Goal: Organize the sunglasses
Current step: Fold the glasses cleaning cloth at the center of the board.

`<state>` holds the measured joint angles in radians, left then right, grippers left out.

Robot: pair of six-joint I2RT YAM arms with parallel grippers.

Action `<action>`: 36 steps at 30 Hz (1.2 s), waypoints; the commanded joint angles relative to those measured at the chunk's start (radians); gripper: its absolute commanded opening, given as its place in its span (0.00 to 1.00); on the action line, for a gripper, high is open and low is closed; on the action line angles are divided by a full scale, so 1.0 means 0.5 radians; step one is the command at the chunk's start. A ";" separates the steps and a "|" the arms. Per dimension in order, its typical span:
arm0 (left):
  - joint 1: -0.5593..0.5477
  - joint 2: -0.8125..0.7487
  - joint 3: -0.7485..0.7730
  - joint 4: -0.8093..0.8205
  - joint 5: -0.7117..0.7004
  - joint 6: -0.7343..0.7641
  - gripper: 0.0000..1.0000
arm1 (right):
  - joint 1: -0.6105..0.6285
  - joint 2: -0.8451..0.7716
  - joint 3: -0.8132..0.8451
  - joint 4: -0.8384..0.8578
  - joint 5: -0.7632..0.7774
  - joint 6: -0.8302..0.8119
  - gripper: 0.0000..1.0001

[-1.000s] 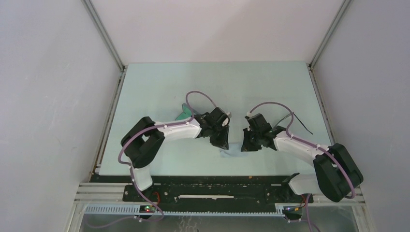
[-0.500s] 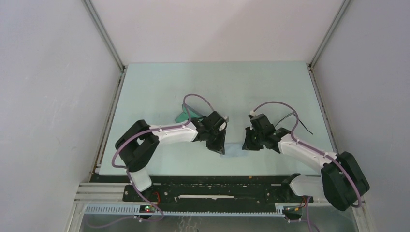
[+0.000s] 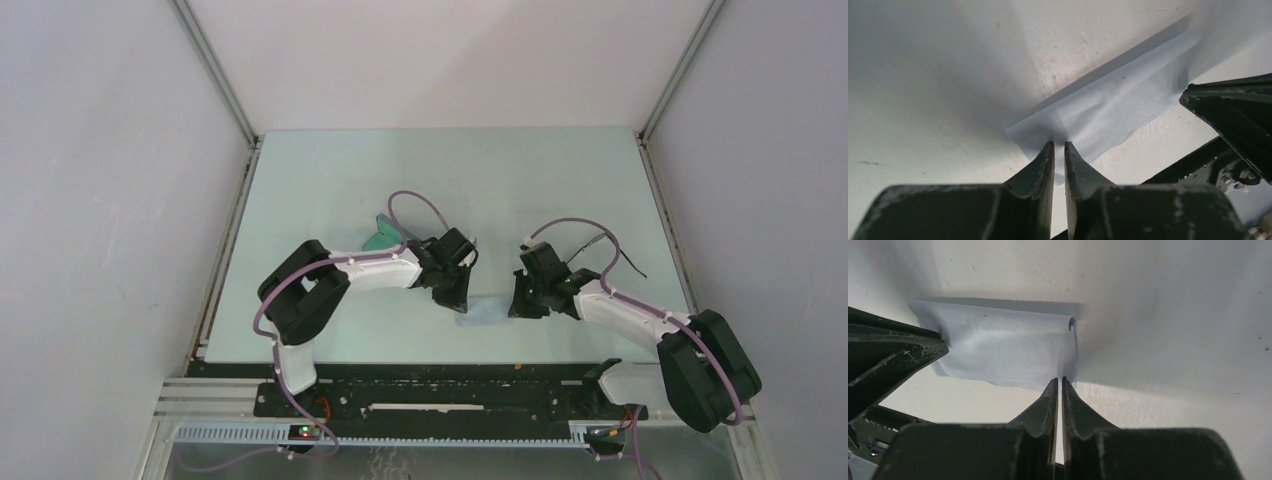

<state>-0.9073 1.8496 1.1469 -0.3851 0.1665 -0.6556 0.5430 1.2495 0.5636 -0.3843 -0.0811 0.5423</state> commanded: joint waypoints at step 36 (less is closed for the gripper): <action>0.152 -0.233 -0.035 0.081 0.060 -0.046 0.17 | 0.104 0.333 0.234 0.511 -0.318 0.251 0.17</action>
<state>-0.8337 1.8091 1.1454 -0.3756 0.1204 -0.6811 0.5823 1.3811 0.6491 -0.1833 -0.2173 0.6376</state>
